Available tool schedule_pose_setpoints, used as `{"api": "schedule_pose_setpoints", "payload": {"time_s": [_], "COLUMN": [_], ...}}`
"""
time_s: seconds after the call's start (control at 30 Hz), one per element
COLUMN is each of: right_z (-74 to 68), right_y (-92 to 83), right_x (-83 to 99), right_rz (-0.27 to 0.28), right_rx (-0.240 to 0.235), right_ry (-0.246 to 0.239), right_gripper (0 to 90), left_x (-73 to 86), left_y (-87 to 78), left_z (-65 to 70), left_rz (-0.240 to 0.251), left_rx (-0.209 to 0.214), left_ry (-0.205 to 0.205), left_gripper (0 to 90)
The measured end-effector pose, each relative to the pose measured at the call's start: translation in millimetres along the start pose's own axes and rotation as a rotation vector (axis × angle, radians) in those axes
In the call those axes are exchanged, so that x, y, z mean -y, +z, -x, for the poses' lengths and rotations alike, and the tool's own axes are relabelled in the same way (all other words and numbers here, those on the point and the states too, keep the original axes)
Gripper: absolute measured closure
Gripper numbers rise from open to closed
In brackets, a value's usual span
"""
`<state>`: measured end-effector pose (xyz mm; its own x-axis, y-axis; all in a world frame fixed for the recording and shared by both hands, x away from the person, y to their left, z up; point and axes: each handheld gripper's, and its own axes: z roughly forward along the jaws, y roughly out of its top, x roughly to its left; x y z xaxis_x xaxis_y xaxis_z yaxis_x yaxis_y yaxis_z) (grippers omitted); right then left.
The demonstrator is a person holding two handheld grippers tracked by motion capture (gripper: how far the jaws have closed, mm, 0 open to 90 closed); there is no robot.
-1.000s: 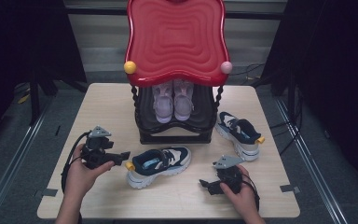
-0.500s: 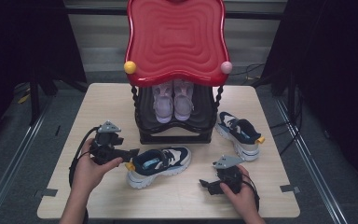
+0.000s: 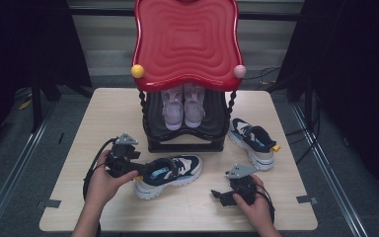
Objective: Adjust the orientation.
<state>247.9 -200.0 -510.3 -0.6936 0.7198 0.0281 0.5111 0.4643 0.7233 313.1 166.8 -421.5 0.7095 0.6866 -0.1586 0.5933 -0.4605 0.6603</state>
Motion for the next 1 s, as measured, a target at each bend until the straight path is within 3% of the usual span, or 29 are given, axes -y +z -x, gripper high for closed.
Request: {"api": "schedule_pose_setpoints", "payload": {"time_s": [0.3, 0.6, 0.77, 1.0], "right_z": [0.0, 0.0, 0.0, 0.0], "right_y": [0.0, 0.0, 0.0, 0.0], "right_x": [0.0, 0.0, 0.0, 0.0], "right_rz": [0.0, 0.0, 0.0, 0.0], "right_rx": [0.0, 0.0, 0.0, 0.0], "right_ry": [0.0, 0.0, 0.0, 0.0], "right_gripper": [13.5, 13.5, 13.5, 13.5], "left_x": [3.6, 1.6, 0.8, -1.0], "left_y": [2.2, 8.3, 12.9, 14.1], "left_z": [-1.2, 6.8, 7.2, 10.1], "left_rz": [0.011, -0.026, -0.035, -0.068], "left_rx": [0.034, 0.066, 0.083, 0.038], "left_ry": [-0.022, 0.033, 0.028, 0.06], "left_gripper": [33.4, 33.6, 37.3, 45.1]}}
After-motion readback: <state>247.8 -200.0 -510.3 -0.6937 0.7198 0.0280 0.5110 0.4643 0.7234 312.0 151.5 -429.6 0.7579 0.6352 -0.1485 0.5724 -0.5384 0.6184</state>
